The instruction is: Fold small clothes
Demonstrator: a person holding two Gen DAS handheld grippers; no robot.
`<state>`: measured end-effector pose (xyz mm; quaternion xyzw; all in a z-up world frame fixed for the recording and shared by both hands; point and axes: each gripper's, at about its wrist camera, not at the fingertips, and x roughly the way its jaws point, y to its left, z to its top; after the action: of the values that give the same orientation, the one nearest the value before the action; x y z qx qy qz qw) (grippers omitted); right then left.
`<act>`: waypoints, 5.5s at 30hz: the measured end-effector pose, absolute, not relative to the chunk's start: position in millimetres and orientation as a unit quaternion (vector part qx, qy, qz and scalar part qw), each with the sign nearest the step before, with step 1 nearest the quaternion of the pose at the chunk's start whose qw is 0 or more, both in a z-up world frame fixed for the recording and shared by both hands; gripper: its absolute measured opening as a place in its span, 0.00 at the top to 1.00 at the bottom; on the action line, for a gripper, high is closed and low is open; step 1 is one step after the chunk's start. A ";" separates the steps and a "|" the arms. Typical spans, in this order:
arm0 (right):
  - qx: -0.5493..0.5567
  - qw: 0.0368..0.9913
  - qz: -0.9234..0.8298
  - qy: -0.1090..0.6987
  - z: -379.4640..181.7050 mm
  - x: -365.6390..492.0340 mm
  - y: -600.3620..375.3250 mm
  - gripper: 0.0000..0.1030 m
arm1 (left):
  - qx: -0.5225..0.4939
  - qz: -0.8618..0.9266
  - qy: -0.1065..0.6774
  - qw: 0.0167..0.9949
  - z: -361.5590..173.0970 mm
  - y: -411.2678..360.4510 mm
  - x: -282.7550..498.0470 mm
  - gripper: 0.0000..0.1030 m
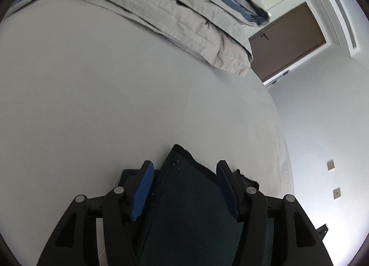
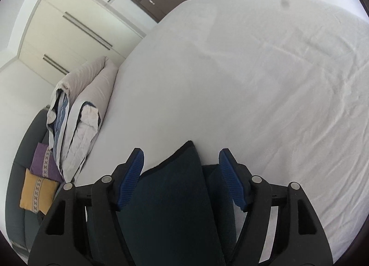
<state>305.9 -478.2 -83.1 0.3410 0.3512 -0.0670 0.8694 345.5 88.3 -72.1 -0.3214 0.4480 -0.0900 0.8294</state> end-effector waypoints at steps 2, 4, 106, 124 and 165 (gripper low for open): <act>0.310 0.878 -0.042 0.362 -77.8 304.7 -454.8 0.37 | -0.282 -0.101 0.446 0.843 -67.1 75.5 330.4 0.43; 0.277 0.885 -0.012 0.375 -75.3 302.1 -424.6 0.37 | -0.255 -0.107 0.449 0.849 -70.3 64.0 315.3 0.43; 0.454 0.798 0.058 0.392 -178.4 149.5 -385.0 0.90 | -0.059 -0.107 0.442 0.889 -117.4 -7.7 195.4 0.57; 0.132 0.900 -0.172 0.377 -92.5 147.8 -389.3 0.51 | -0.063 -0.113 0.429 0.894 -120.4 -9.3 189.5 0.53; 0.269 0.880 0.050 0.388 -94.8 144.2 -340.8 0.46 | -0.074 -0.115 0.441 0.887 -120.7 -3.8 184.7 0.50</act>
<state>144.2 -340.8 -94.8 0.2687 0.3883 0.0499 0.8801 184.7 -3.8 -120.7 -0.0743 0.4412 -0.1155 0.8868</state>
